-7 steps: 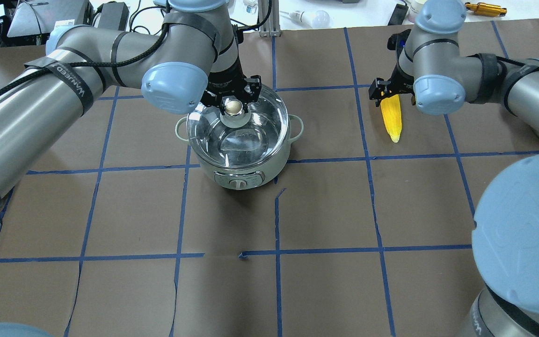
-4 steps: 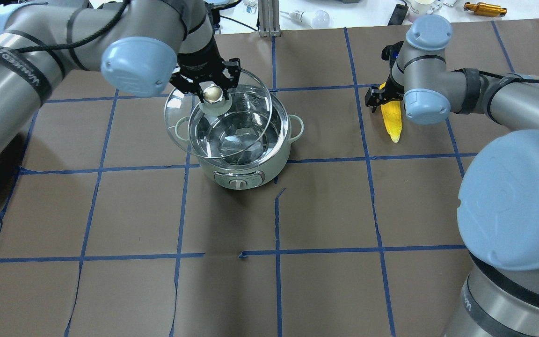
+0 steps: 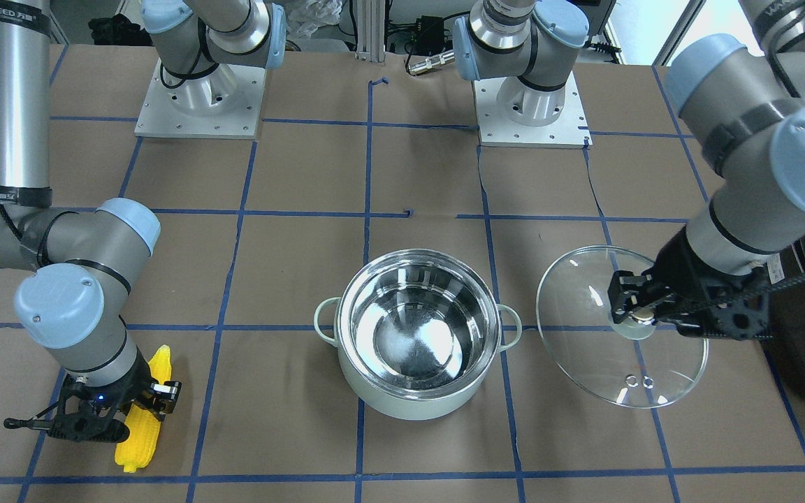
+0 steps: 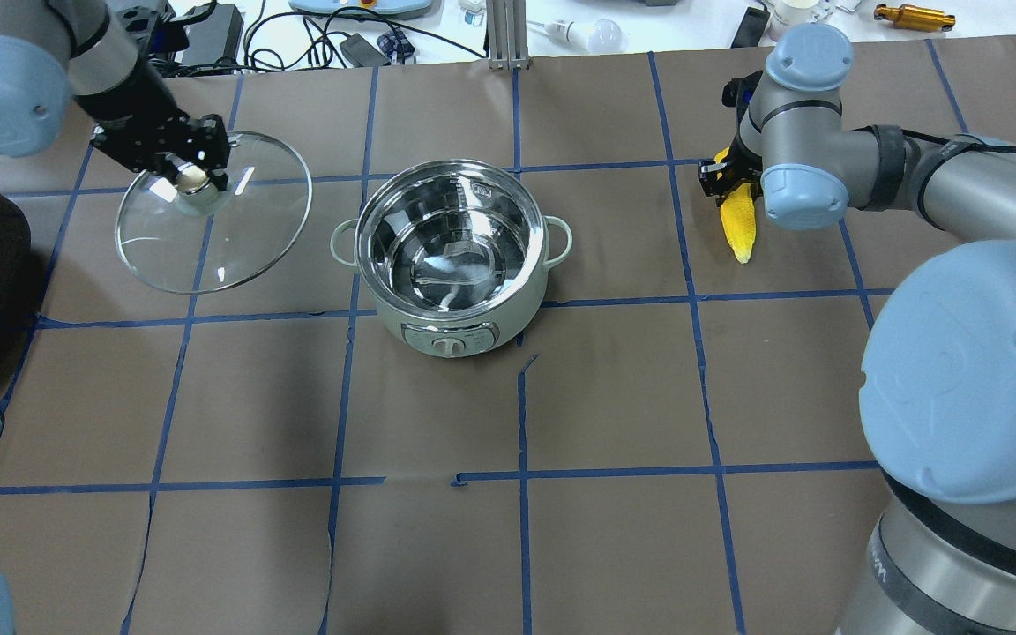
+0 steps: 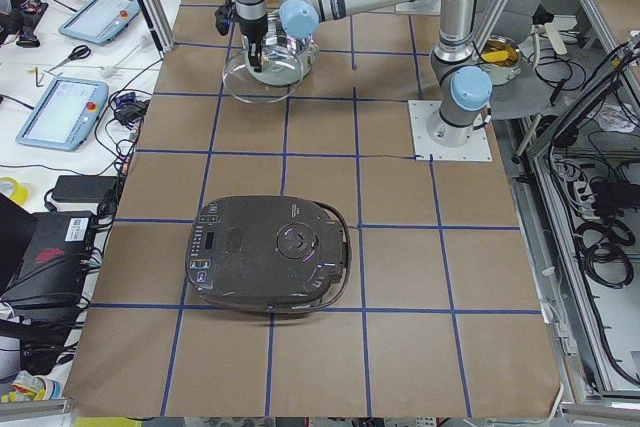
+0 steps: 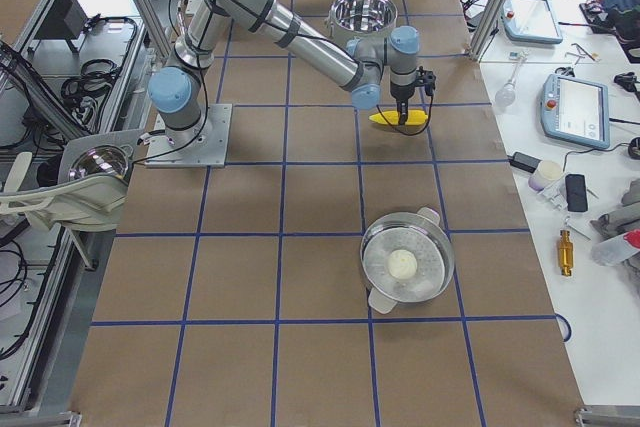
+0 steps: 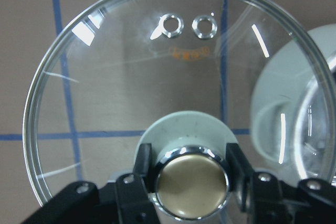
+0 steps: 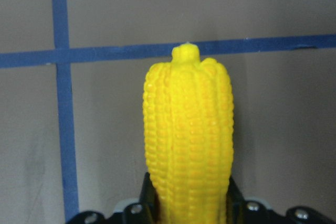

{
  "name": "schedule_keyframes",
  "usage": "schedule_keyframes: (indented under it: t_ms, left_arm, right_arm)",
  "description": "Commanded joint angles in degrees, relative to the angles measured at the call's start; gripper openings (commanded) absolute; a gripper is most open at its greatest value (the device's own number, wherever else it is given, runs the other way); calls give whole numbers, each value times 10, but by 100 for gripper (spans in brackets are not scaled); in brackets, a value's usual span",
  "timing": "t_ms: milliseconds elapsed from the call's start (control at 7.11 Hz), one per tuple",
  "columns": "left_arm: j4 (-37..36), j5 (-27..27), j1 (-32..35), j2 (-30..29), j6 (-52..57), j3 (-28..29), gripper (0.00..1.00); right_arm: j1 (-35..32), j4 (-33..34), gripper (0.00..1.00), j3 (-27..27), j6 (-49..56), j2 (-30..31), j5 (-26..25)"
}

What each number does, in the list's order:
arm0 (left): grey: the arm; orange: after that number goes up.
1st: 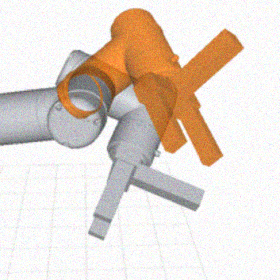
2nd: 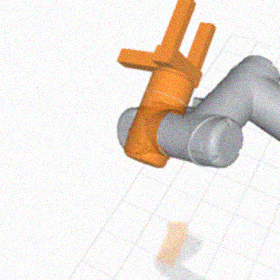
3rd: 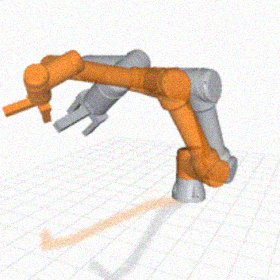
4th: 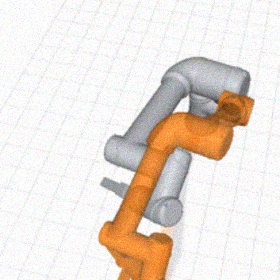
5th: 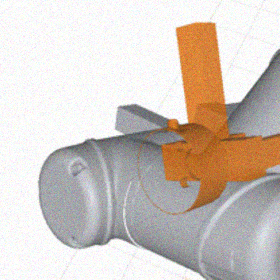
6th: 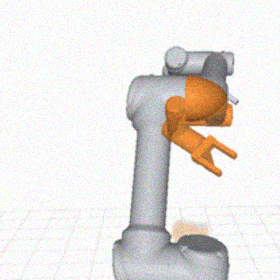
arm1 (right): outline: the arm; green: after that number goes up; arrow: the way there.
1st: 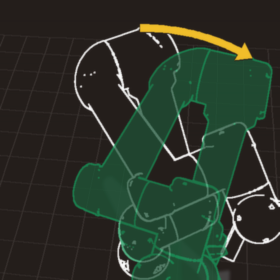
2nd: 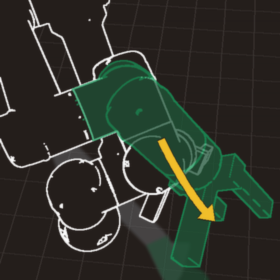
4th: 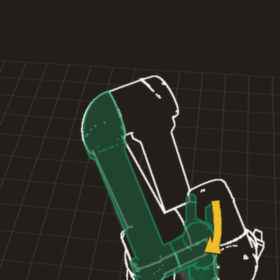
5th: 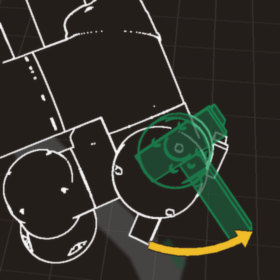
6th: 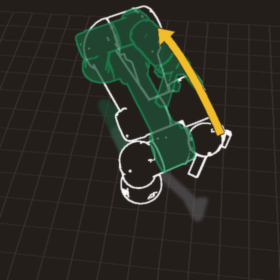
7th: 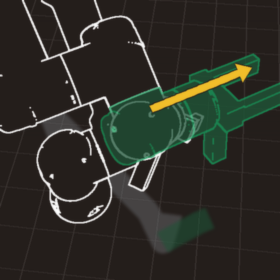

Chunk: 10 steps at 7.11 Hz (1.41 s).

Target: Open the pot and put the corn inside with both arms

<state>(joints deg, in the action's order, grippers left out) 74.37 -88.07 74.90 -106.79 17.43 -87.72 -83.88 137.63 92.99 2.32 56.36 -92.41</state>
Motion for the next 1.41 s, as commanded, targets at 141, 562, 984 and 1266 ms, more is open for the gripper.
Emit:
schedule_keyframes:
  t_ms: [141,562,984,1266]
  left_arm:
    - [-172,-1,-92,-44,84,-119,18]
    - [-218,1,-99,-49,97,-187,17]
    - [-216,-3,-107,-52,83,-191,46]
    - [-216,-5,-103,-42,57,-189,100]
  right_arm:
    - [-37,-136,0,-65,-66,83,2]
    - [-217,-243,0,-156,-206,98,-25]
    - [-339,-237,0,-192,-214,17,-36]
    - [-343,-238,46,-178,-210,13,-30]
